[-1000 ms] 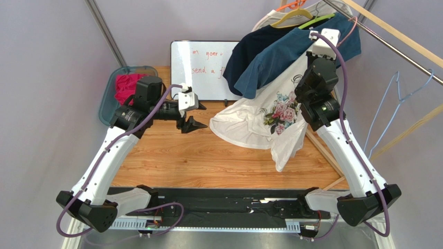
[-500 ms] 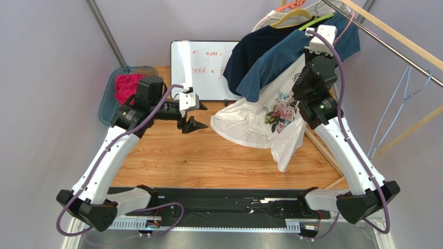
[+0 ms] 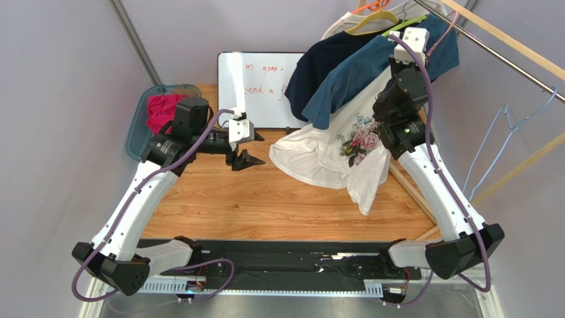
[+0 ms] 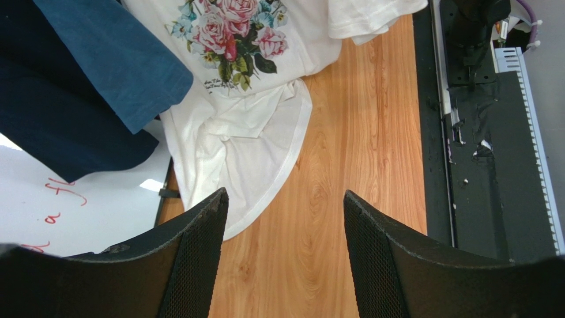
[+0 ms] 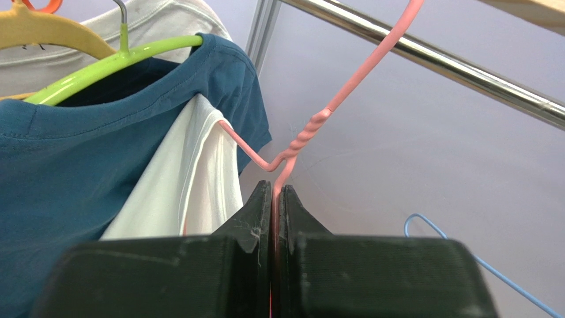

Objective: Place the t-shirt on the hanger
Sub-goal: Place the hanger at the clothesline.

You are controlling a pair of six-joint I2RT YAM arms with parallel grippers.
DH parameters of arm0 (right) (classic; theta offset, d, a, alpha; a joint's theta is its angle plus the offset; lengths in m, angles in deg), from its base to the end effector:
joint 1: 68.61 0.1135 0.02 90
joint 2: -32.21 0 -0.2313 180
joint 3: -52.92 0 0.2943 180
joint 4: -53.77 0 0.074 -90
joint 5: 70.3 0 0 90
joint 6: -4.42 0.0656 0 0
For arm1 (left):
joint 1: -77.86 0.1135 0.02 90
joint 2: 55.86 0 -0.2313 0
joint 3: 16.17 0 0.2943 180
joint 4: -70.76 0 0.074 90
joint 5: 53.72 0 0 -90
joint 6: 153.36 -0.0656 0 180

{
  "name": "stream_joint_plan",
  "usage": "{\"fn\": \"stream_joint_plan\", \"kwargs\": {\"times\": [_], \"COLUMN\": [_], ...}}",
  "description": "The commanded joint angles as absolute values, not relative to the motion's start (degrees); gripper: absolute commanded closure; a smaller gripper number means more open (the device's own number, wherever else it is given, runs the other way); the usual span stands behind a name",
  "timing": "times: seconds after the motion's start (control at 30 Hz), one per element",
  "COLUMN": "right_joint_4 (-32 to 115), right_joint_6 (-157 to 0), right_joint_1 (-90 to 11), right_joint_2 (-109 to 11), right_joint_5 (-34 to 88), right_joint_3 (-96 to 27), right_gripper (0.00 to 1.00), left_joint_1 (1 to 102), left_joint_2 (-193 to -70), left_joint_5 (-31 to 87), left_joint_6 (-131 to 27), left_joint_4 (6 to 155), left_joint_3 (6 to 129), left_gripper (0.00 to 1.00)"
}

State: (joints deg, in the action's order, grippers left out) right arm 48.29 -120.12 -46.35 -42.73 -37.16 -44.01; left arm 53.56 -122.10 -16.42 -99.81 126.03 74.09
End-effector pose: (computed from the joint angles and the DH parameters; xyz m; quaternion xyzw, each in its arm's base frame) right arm 0.3337 0.0772 0.4783 0.0853 0.6442 -0.3586 0.6702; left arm 0.2454 -0.1681 0.3860 0.5827 0.5636 -0.3381 0.4780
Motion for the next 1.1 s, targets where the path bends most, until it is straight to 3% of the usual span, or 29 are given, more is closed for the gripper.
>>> {"fn": "stream_joint_plan", "kwargs": {"times": [0.0, 0.3, 0.6, 0.73, 0.8, 0.83, 1.0, 1.07], "right_joint_4": [51.6, 48.51, 56.59, 50.29, 48.7, 45.73, 29.3, 22.26], "right_joint_6": [-118.11, -116.6, -123.28, -119.77, -118.55, -117.76, -108.01, -105.8], "right_joint_1": [-47.52, -47.87, -48.66, -49.8, -49.8, -49.8, -49.54, -48.4], "right_joint_2": [-42.24, -43.38, -46.28, -47.42, -47.6, -47.51, -43.65, -39.53], "right_joint_5": [-36.56, -36.29, -37.17, -35.68, -34.45, -34.01, -25.34, -22.42], "right_joint_3": [-45.69, -44.72, -44.45, -47.44, -47.27, -47.35, -48.06, -46.75], "right_gripper": [1.0, 1.0, 1.0, 0.99, 0.89, 0.77, 0.55, 0.4], "left_joint_1": [53.42, 53.42, 53.42, 53.42, 53.42, 53.42, 53.42, 53.42], "left_joint_2": [-121.69, -121.69, -122.31, -122.75, -123.01, -123.18, -122.66, -122.13], "left_joint_5": [-18.03, -17.6, -17.42, -17.5, -17.33, -17.24, -17.24, -17.24], "left_joint_6": [-102.12, -103.35, -104.67, -104.67, -104.41, -104.4, -102.74, -101.77], "left_joint_4": [126.56, 126.82, 127.35, 127.44, 127.53, 127.7, 129.2, 129.11], "left_joint_3": [75.66, 75.57, 75.57, 75.84, 76.27, 76.36, 76.1, 74.79], "left_gripper": [0.3, 0.3, 0.3, 0.3, 0.29, 0.29, 0.29, 0.29]}}
